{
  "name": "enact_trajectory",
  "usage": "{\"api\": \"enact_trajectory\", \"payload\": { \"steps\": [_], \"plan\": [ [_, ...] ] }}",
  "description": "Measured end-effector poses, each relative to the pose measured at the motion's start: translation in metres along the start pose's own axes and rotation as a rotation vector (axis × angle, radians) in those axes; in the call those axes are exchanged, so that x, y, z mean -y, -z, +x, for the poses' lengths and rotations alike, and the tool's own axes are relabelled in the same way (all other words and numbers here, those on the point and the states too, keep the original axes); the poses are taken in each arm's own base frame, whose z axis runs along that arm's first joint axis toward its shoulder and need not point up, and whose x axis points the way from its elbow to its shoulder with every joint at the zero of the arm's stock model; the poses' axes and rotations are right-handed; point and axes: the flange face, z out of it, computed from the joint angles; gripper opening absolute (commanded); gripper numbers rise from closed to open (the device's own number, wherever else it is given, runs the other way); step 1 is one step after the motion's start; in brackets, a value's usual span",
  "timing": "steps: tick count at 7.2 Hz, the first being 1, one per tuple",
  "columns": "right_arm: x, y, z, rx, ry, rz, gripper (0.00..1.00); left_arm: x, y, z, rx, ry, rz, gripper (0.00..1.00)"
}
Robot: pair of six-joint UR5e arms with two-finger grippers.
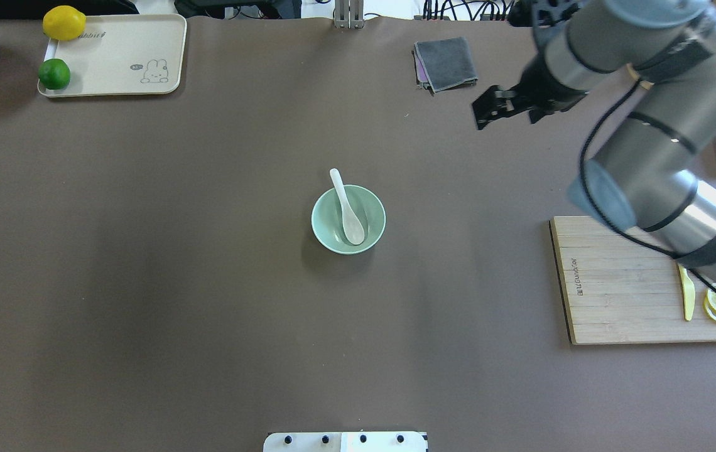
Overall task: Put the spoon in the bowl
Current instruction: 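Open the right gripper and withdraw the right arm from the bowl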
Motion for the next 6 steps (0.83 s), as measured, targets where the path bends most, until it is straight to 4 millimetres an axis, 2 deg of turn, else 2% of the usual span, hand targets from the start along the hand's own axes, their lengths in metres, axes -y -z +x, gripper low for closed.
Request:
{"api": "enact_trajectory", "payload": {
  "steps": [1, 2, 3, 6],
  "plan": [
    [-0.015, 0.016, 0.082, -0.017, 0.009, -0.028, 1.0, -0.002, -0.001, -0.004, 0.01, -0.033, -0.011, 0.98],
    [-0.038, 0.021, 0.153, -0.053, 0.005, -0.052, 1.0, -0.003, 0.0, -0.008, 0.016, -0.043, -0.017, 0.98],
    [-0.058, 0.03, 0.212, -0.093, 0.001, -0.059, 1.0, -0.007, -0.002, -0.014, 0.021, -0.041, -0.026, 0.98],
    [-0.091, 0.058, 0.378, -0.14, 0.028, -0.095, 1.0, -0.019, -0.01, -0.034, 0.002, -0.004, -0.071, 0.98]
  ]
}}
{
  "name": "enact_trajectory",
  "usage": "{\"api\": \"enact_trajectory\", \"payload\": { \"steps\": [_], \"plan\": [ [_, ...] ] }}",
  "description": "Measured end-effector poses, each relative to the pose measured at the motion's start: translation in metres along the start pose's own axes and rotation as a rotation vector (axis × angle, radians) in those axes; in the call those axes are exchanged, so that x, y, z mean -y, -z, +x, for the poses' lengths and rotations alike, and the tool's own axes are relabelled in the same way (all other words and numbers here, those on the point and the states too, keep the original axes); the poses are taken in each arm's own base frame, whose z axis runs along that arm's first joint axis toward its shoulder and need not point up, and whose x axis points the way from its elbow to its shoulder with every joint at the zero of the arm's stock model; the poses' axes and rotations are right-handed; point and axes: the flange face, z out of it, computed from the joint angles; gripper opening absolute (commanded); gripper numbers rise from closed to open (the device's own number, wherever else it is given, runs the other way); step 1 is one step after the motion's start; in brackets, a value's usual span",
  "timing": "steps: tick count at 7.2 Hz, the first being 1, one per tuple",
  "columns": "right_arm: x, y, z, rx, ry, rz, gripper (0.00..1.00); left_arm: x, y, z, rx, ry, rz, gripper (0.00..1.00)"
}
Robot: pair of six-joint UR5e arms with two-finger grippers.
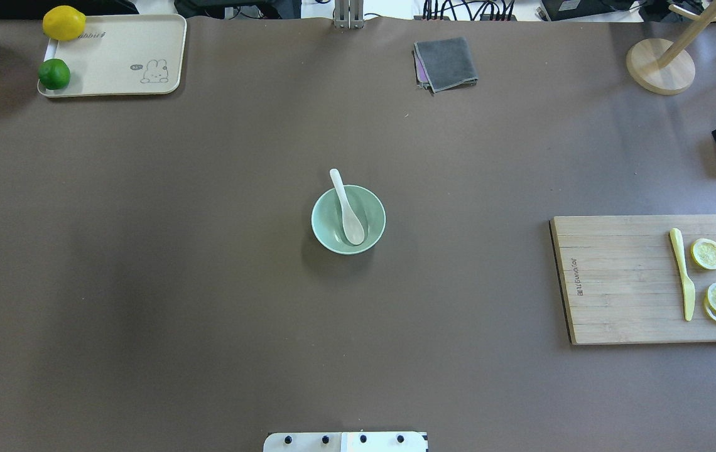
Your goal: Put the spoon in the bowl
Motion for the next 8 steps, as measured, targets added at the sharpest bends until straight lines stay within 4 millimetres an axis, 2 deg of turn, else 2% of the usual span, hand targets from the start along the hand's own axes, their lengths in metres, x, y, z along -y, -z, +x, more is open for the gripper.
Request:
{"api": "enact_trajectory", "payload": {
  "steps": [1, 2, 3, 5, 6, 8],
  "plan": [
    [-0.02, -0.004, 0.046, 0.024, -0.02, -0.014, 1.0, -0.003, 0.002, -0.012, -0.026, 0.026, -0.016, 0.98],
    [-0.04, -0.01, 0.072, 0.036, -0.037, -0.027, 1.0, -0.009, 0.007, -0.03, -0.037, 0.052, -0.02, 0.98],
    [-0.052, -0.015, 0.084, 0.038, -0.048, -0.035, 1.0, -0.017, 0.018, -0.055, -0.035, 0.058, -0.019, 0.98],
    [-0.066, -0.02, 0.091, 0.038, -0.062, -0.048, 1.0, -0.032, 0.031, -0.096, -0.009, 0.041, -0.052, 0.98],
    [-0.072, -0.022, 0.093, 0.038, -0.068, -0.053, 1.0, -0.041, 0.028, -0.107, 0.003, 0.047, -0.069, 0.98],
    [-0.077, -0.023, 0.093, 0.044, -0.075, -0.058, 1.0, -0.05, 0.025, -0.115, 0.009, 0.058, -0.084, 0.98]
  ]
}}
